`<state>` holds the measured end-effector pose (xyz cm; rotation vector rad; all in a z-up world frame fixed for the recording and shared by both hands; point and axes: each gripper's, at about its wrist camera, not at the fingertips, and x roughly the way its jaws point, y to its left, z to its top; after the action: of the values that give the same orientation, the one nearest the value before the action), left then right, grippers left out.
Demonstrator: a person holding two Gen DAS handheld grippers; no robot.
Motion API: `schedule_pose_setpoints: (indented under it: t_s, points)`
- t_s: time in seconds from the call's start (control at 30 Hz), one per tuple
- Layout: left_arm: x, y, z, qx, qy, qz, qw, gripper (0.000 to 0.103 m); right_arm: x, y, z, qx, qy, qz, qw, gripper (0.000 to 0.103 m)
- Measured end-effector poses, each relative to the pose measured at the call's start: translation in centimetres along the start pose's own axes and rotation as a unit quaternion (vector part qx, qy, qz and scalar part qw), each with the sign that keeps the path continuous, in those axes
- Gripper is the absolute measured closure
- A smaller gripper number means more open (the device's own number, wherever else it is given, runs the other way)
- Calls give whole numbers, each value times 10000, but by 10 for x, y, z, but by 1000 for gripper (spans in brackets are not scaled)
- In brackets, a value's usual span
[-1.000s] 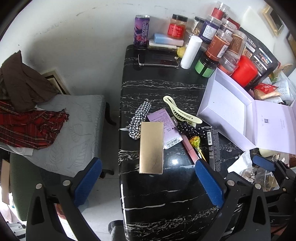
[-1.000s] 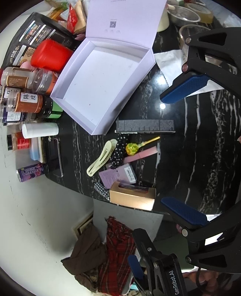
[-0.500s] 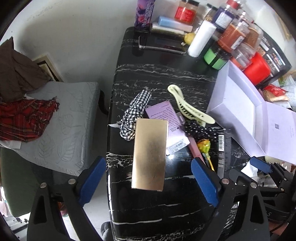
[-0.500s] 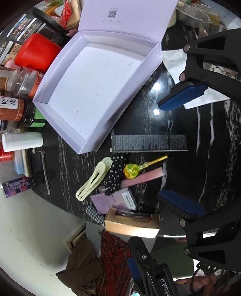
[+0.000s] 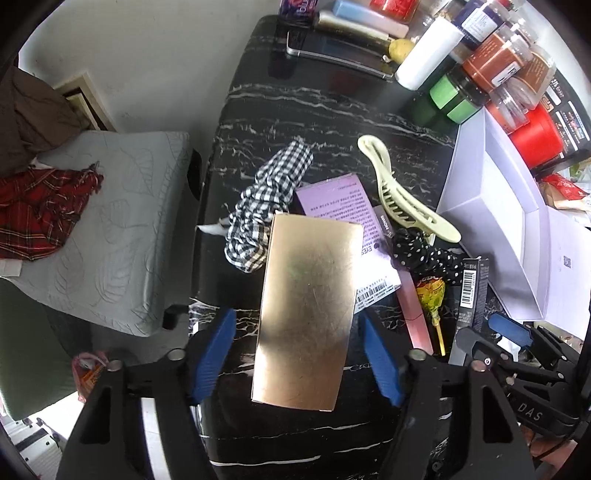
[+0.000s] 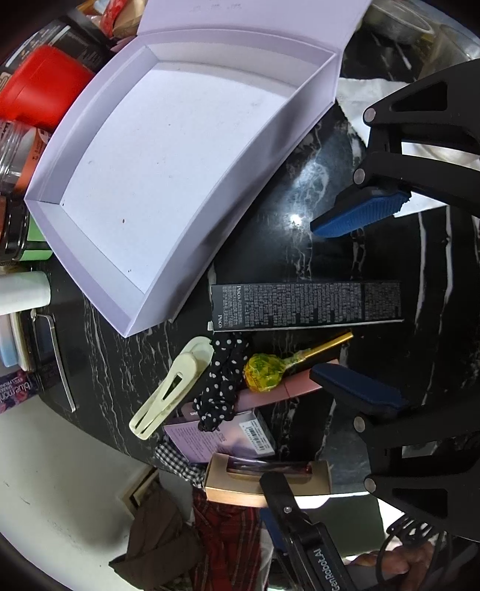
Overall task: Organize rigid objects
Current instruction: 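Grasp the gold box with the left tool while the right tool grasps the black slim box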
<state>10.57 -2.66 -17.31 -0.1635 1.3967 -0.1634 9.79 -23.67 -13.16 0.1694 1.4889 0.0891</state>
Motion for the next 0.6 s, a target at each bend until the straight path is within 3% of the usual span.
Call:
schedule_pose_setpoints:
  t_s: [0.03, 0.17, 0.33, 0.6]
  points:
    - [2, 1, 0, 0, 22, -6, 10000, 44, 1, -1, 0, 12, -5, 53, 10000, 41]
    - [8, 0, -1, -5, 75, -100, 9999, 56, 10, -5, 2, 86, 143, 144, 9998, 54]
    - [6, -3, -4, 75, 53, -73, 9999, 58, 16, -8, -1, 117, 263, 208, 9994, 77]
    - [-14, -7, -10, 290, -55, -14, 9996, 58, 2, 2, -8, 2, 109, 175, 9998, 78]
